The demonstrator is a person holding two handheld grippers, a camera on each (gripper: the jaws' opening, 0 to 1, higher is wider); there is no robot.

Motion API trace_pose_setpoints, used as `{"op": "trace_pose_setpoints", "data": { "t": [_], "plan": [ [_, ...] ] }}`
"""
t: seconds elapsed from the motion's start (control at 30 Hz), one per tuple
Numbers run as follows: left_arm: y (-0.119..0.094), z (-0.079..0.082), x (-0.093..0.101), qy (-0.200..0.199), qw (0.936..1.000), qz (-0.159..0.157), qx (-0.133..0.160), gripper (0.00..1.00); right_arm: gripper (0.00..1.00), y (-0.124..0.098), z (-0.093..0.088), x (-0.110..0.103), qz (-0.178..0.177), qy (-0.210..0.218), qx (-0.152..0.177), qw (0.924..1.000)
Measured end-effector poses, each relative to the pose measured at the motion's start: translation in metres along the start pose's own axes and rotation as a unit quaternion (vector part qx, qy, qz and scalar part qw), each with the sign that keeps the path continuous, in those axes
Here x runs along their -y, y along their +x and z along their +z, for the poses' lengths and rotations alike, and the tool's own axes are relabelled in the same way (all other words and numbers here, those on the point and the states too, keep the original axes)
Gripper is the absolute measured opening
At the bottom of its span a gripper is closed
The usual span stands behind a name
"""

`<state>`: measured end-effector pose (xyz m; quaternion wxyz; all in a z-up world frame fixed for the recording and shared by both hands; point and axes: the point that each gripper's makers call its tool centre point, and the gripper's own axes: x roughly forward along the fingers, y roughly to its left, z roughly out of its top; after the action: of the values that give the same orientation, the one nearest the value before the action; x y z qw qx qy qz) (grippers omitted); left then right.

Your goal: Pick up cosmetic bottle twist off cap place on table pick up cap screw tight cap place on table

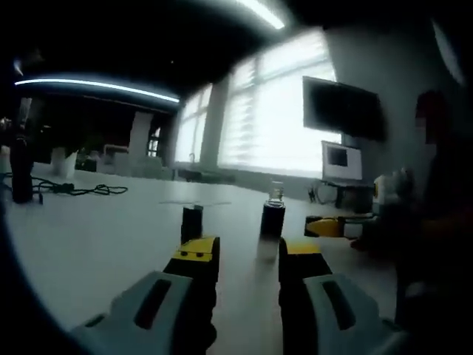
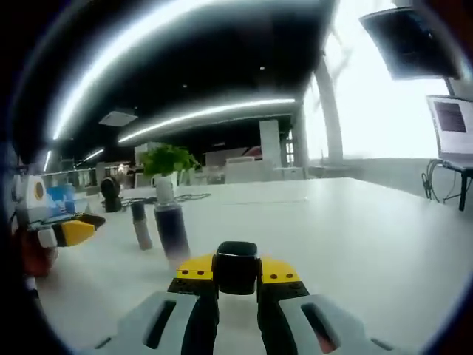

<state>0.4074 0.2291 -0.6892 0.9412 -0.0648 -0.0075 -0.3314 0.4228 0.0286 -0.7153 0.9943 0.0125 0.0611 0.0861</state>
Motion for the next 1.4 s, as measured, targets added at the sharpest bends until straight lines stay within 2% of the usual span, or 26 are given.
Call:
{"op": "trace_pose_setpoints", "data": {
  "t": [0.1,0.17,0.27,0.43,0.57,0.8,0.97,1.17,1.4],
  "plan": [
    [-0.004,0.006,-0.001,0.007,0.9999,0.001,0.012,0.22,0.13,0.001,-0.003,-0.003,-0.003,-0.022,-0.008,0.9997],
    [-0.003,0.003,0.0,0.026,0.9996,-0.005,0.003,0.22,0.13,0.002,-0.005,-0.002,-0.004,-0.023,-0.012,0.9996],
    [-0.002,0.003,-0.002,0.017,0.9998,-0.003,0.006,0.22,0.13,0.004,-0.006,0.002,-0.012,-0.018,-0.02,0.9996],
    [-0.003,0.001,0.01,0.043,0.9988,-0.023,0.007,0.22,0.13,0.004,-0.009,0.002,-0.016,-0.024,-0.028,0.9992],
    [-0.003,0.003,0.009,0.044,0.9988,-0.021,0.01,0.22,0.13,0.005,-0.012,0.002,-0.018,-0.024,-0.034,0.999],
    [-0.003,-0.001,0.015,0.061,0.9977,-0.03,0.003,0.21,0.13,0.009,-0.025,-0.002,-0.008,-0.036,-0.069,0.9969],
    [-0.004,0.0,0.012,0.056,0.9981,-0.025,0.006,0.21,0.13,0.009,-0.031,-0.001,-0.01,-0.028,-0.082,0.9962],
    [-0.004,-0.003,0.016,0.069,0.9971,-0.03,0.0,0.21,0.13,0.008,-0.031,-0.001,-0.009,-0.032,-0.081,0.9961],
    [-0.003,-0.004,0.015,0.067,0.9973,-0.029,-0.003,0.21,0.15,0.008,-0.03,-0.001,-0.007,-0.026,-0.081,0.9963]
  ]
}}
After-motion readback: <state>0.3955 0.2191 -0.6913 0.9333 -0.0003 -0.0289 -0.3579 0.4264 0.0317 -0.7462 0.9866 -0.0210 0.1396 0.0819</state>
